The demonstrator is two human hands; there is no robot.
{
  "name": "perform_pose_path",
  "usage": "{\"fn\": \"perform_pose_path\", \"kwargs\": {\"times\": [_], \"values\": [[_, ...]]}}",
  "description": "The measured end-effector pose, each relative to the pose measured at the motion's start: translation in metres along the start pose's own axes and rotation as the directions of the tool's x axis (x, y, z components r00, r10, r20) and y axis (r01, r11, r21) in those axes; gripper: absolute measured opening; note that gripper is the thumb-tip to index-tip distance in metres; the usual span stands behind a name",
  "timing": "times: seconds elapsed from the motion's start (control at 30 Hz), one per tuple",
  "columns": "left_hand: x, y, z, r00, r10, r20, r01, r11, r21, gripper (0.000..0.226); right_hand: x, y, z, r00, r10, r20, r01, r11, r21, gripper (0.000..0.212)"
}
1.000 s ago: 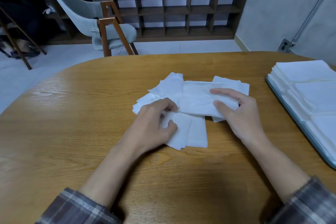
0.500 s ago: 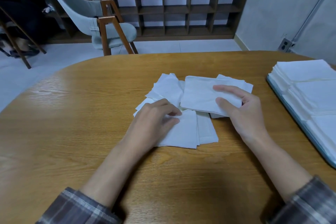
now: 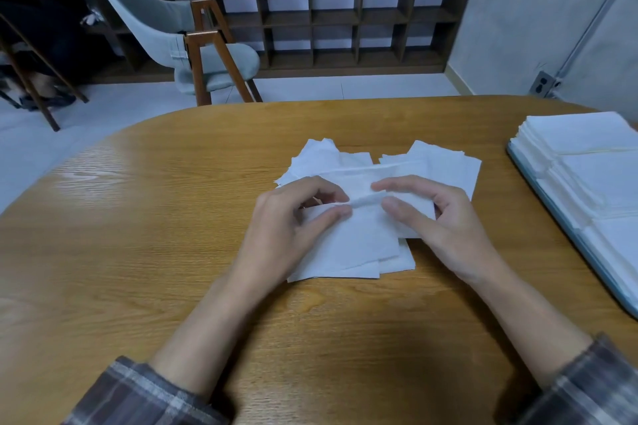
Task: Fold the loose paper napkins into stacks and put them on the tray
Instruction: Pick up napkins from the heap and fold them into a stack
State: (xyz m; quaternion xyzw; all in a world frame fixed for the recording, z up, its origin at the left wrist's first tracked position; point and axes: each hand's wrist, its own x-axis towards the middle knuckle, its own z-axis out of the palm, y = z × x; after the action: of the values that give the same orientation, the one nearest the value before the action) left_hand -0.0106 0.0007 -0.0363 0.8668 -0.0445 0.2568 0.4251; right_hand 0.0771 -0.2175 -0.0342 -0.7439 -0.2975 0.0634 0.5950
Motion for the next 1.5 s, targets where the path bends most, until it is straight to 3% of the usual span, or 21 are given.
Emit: {"fn": "perform_pose_path", "kwargs": {"times": [0.17, 0.3, 0.67, 0.9, 0.97, 1.03, 1.13, 1.3, 1.43, 1.5], "values": [[0.001, 0.005, -0.004, 0.997, -0.075, 0.002, 0.075, 0.994, -0.08, 0.02, 0.001, 0.004, 0.007, 0.997, 0.069, -0.039, -0.066, 0.995, 0.068, 0.005], [0.005, 0.006, -0.011, 0.977, -0.212, -0.012, 0.205, 0.956, -0.208, 0.026, 0.002, -0.001, 0.0, 0.989, 0.083, -0.124, -0.064, 0.987, 0.149, 0.008], [0.006, 0.012, -0.002, 0.946, -0.323, -0.004, 0.301, 0.885, -0.355, 0.03, -0.002, -0.006, 0.008, 0.998, 0.039, 0.043, -0.047, 0.976, 0.212, 0.059], [0.002, 0.009, 0.002, 0.955, -0.288, -0.07, 0.263, 0.933, -0.245, 0.03, -0.003, -0.008, 0.009, 0.999, 0.025, 0.034, -0.031, 0.981, 0.194, 0.066], [0.002, 0.009, 0.002, 0.961, -0.252, -0.114, 0.233, 0.959, -0.162, 0.034, -0.002, -0.008, 0.006, 1.0, 0.022, 0.022, -0.027, 0.962, 0.273, 0.067], [0.004, 0.012, -0.002, 0.951, -0.304, -0.048, 0.283, 0.925, -0.252, 0.039, -0.001, -0.008, 0.002, 0.999, 0.014, 0.043, -0.03, 0.912, 0.409, 0.068], [0.005, 0.021, -0.006, 0.92, -0.371, 0.125, 0.382, 0.782, -0.492, 0.042, 0.001, -0.006, 0.0, 0.999, 0.026, 0.04, -0.041, 0.903, 0.427, 0.06], [0.006, 0.016, -0.003, 0.935, -0.354, 0.017, 0.328, 0.846, -0.42, 0.04, 0.002, 0.002, 0.0, 1.0, 0.0, -0.003, 0.001, 0.974, 0.227, 0.025], [0.005, 0.023, -0.005, 0.92, -0.361, 0.155, 0.388, 0.772, -0.503, 0.048, 0.002, -0.001, 0.001, 0.997, 0.067, 0.029, -0.073, 0.902, 0.425, 0.015], [0.004, 0.024, -0.005, 0.911, -0.356, 0.208, 0.412, 0.759, -0.504, 0.048, 0.002, 0.0, 0.001, 0.997, 0.071, 0.013, -0.07, 0.917, 0.394, 0.015]]}}
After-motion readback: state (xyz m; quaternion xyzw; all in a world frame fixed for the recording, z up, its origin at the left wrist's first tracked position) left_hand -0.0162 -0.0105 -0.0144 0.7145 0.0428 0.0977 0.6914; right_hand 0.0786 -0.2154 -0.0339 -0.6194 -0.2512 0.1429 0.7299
